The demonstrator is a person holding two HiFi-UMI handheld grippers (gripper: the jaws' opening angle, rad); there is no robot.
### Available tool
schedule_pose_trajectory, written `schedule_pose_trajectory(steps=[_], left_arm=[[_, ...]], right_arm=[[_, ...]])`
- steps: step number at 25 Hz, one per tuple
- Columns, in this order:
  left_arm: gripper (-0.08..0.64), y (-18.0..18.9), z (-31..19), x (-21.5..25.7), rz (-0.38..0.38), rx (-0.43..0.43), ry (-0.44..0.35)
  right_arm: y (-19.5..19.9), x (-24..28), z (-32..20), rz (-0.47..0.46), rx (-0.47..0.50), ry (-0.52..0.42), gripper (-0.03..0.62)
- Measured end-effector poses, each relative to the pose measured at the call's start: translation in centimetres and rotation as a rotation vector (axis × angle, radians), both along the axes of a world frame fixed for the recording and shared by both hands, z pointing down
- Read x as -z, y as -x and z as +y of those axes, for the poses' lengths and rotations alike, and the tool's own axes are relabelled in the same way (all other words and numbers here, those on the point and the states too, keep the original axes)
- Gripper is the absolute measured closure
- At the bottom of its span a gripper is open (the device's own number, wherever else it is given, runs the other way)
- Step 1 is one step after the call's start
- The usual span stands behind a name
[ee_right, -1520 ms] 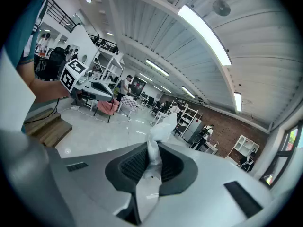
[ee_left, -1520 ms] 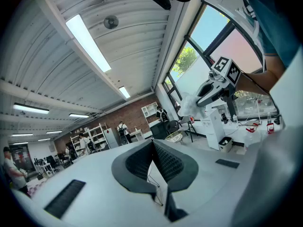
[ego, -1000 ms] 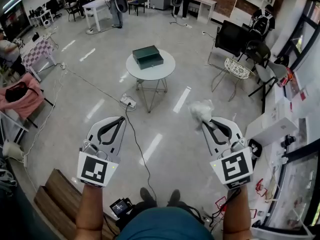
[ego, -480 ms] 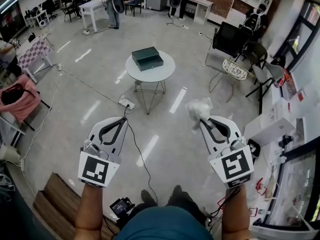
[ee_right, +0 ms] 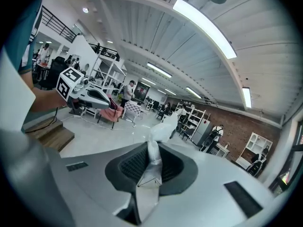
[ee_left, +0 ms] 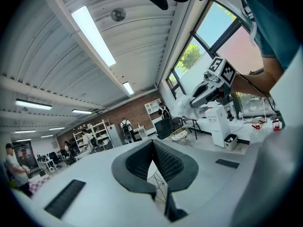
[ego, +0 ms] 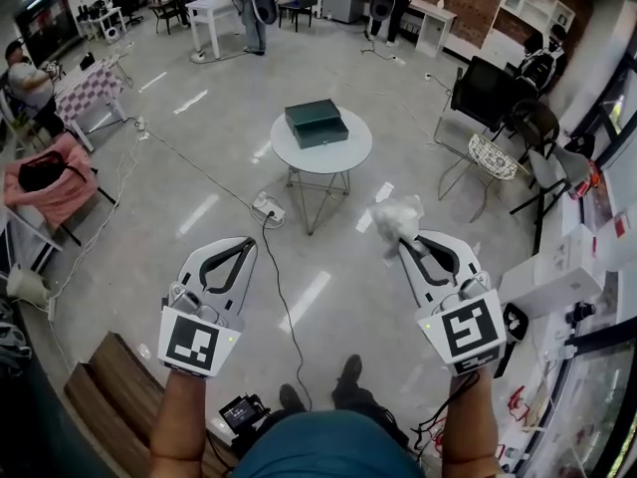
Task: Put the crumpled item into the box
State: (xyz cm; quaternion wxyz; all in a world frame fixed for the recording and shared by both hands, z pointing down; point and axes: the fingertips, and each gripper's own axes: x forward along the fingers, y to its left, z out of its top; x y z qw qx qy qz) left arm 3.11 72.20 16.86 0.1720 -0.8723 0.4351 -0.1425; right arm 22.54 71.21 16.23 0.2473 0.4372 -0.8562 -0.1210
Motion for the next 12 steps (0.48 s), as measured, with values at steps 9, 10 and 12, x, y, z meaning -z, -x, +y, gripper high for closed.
schedule_pose_trajectory(steps=[9, 10, 12], left_arm=[[0.541, -6.9, -9.1, 0.6, -0.037, 0.084, 0.001], [0.541, -7.9, -9.8, 0.6, -0.039, 0.094, 0.001], [0.541, -9.6, -10.9, 0.5, -0.047, 0.113, -0.001]], right_arm=[[-6.4, 0.2, -10.8, -0.030, 0.088, 0.012, 0.525], [-7.3, 0.2, -11.7, -0.033, 0.101, 0.007, 0.525], [-9.0, 0.1, -13.4, -0.037, 0.125, -0.003, 0.525]])
